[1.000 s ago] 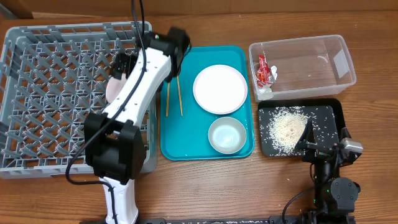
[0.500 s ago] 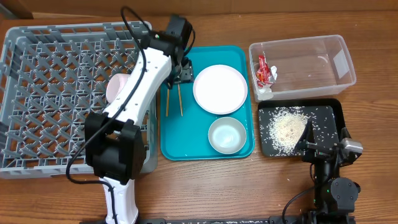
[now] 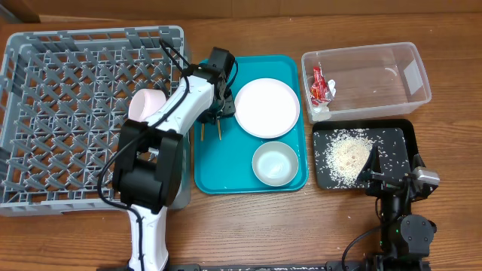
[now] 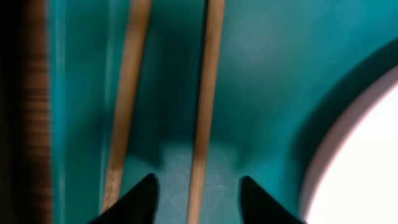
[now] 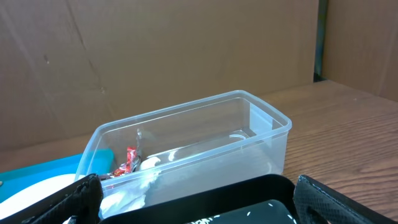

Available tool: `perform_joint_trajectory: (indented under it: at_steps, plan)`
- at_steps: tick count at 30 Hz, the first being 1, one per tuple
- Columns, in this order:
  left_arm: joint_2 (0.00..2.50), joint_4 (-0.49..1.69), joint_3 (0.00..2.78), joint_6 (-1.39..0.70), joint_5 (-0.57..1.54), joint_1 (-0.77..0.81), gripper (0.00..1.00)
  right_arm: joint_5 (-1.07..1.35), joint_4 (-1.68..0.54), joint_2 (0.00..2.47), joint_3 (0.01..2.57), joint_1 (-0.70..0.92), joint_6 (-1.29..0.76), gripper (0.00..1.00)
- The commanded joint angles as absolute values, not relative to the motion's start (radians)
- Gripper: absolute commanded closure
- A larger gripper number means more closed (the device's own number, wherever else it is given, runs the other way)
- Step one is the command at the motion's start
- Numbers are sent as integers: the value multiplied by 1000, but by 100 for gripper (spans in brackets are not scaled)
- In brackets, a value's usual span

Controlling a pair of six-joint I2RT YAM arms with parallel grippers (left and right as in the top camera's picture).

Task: Sort waste into correct bins and load items into the dishwasher
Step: 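Close the left gripper on the wooden chopsticks and lift them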

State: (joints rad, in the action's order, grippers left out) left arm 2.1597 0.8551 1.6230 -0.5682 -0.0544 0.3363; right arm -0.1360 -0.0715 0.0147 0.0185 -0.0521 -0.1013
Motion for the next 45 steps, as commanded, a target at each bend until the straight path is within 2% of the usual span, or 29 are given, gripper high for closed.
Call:
perform_joint_trajectory:
  at_steps: [1,3,7,10,15,21,24,28,35,37,38,39,40,45]
  plan:
    - [2213,862,1612,-566,4,331,80,-140,-65,3,8,-57,-104,0]
    - [2211,860,1616,-570,35,327,96,-140,-65,3,8,-57,-104,0]
    - [2180,941,1685,-553,24,325,96,-140,-65,3,8,-57,-104,0]
    - [2137,1088,1800,-513,-65,325,96,-140,-65,3,8,-57,-104,0]
    - [2055,1277,1956,-350,-142,324,96,-140,-65,3,8,-57,-104,0]
    - [1982,1394,1989,-282,-295,296,96,-140,-65,3,8,-57,-104,0]
    - [1982,1419,1981,-245,-271,253,96,-140,-65,3,8,-57,-104,0]
    - [1988,1406,1922,-205,-125,179,96,-140,-65,3,8,-57,-104,0]
    - [1989,1325,1810,-206,-51,158,96,-140,-65,3,8,-57,-104,0]
    - [1990,1306,1803,-206,-32,163,88,-140,-65,3,8,-57,-104,0]
    - [1990,1303,1803,-206,-32,165,66,-140,-65,3,8,-57,-104,0]
    - [1987,1301,1804,-206,-32,166,55,-140,-65,3,8,-57,-104,0]
    - [1985,1308,1808,-210,-34,167,51,-140,-65,3,8,-57,-104,0]
    - [1983,1333,1836,-250,-55,166,53,-140,-65,3,8,-57,-104,0]
